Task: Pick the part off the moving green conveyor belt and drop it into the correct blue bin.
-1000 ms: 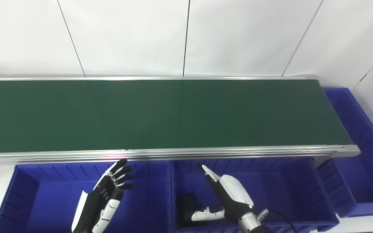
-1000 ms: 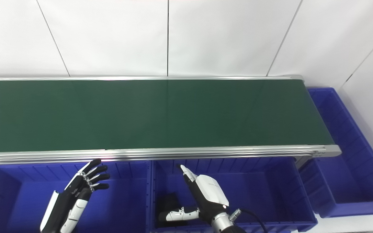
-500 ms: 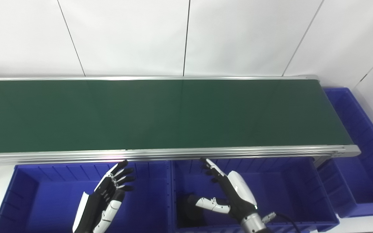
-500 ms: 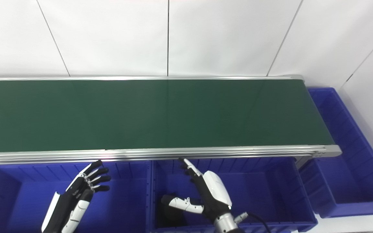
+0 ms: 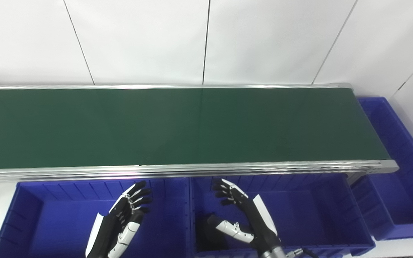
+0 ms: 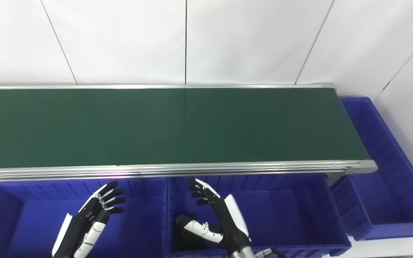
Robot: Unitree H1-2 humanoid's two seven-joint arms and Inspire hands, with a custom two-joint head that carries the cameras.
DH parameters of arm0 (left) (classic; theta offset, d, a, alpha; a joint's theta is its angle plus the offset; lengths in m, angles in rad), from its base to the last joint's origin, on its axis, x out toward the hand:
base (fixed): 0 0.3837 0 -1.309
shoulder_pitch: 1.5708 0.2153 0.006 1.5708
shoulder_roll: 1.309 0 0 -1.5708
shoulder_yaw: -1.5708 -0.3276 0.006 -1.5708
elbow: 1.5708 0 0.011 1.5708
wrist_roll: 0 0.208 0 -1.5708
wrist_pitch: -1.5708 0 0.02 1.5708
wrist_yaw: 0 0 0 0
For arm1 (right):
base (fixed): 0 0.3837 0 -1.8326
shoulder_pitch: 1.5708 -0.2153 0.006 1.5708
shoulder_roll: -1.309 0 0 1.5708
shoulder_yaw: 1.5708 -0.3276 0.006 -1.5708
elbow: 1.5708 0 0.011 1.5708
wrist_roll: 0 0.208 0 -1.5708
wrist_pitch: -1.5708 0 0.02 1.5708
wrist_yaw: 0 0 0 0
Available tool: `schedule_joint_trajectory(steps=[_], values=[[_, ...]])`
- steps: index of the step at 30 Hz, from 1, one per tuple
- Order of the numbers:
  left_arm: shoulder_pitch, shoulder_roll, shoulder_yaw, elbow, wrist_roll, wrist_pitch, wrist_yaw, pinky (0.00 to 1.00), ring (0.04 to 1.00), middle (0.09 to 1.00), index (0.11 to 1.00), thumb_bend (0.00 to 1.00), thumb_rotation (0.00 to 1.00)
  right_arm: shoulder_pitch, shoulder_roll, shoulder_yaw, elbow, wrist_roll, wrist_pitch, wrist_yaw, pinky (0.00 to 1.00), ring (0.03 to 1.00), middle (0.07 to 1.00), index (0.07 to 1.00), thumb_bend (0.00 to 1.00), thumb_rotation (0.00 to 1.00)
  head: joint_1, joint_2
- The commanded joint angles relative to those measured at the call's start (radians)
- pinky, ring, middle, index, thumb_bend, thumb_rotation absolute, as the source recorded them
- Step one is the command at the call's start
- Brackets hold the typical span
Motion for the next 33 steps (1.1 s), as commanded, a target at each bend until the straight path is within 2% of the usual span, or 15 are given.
schedule_joint_trajectory(steps=[1,4,15,20,24,25,26,28,30,33], values=[[-0.006,-0.010,-0.006,-0.010,0.007,-0.041,0.005,0.69,0.763,0.815,0.860,0.64,0.78,-0.019,-0.005,0.003,-0.005,0.016,-0.069,0.012,0.70,0.775,0.815,0.857,0.72,0.72,0.013,-0.006],[-0.006,-0.014,-0.008,-0.009,0.024,-0.034,0.009,0.69,0.761,0.814,0.858,0.66,0.78,-0.029,-0.022,0.011,0.012,0.022,-0.076,0.034,0.70,0.790,0.837,0.876,0.74,0.75,0.032,-0.012],[-0.010,-0.013,-0.021,-0.002,0.039,-0.019,0.000,0.71,0.798,0.851,0.888,0.66,0.80,-0.026,-0.030,-0.014,0.035,0.118,-0.116,0.068,0.71,0.793,0.839,0.883,0.81,0.74,0.106,-0.026],[-0.014,-0.016,-0.020,0.006,0.041,-0.027,0.003,0.71,0.800,0.857,0.892,0.66,0.82,-0.009,-0.031,-0.030,0.032,0.159,-0.157,0.075,0.70,0.786,0.832,0.882,0.75,0.72,0.116,-0.024],[-0.022,-0.015,-0.020,0.004,0.044,-0.024,0.002,0.71,0.799,0.857,0.889,0.65,0.82,-0.011,-0.030,-0.031,0.032,0.167,-0.182,0.082,0.70,0.783,0.828,0.877,0.73,0.72,0.128,0.002],[-0.024,-0.015,-0.020,0.002,0.043,-0.019,0.001,0.71,0.801,0.857,0.891,0.66,0.83,-0.011,-0.031,-0.031,0.028,0.169,-0.182,0.084,0.70,0.783,0.827,0.877,0.73,0.72,0.159,0.015],[-0.025,-0.015,-0.020,0.000,0.042,-0.015,0.000,0.71,0.803,0.859,0.893,0.66,0.83,-0.011,-0.031,-0.032,0.025,0.169,-0.181,0.085,0.70,0.780,0.826,0.876,0.73,0.72,0.159,0.015],[-0.026,-0.018,-0.023,0.002,0.042,-0.011,-0.001,0.71,0.804,0.855,0.891,0.66,0.83,-0.008,-0.034,-0.037,0.013,0.170,-0.172,0.089,0.71,0.781,0.827,0.876,0.72,0.72,0.249,0.025],[-0.027,-0.020,-0.027,0.007,0.048,-0.014,0.000,0.71,0.798,0.847,0.889,0.67,0.83,-0.006,-0.039,-0.043,0.004,0.175,-0.167,0.096,0.71,0.783,0.829,0.878,0.71,0.71,0.276,0.025],[-0.025,-0.028,-0.033,0.016,0.057,-0.021,0.007,0.70,0.789,0.838,0.886,0.67,0.82,-0.007,-0.042,-0.053,0.002,0.178,-0.172,0.096,0.70,0.774,0.819,0.870,0.71,0.71,0.279,0.026]])
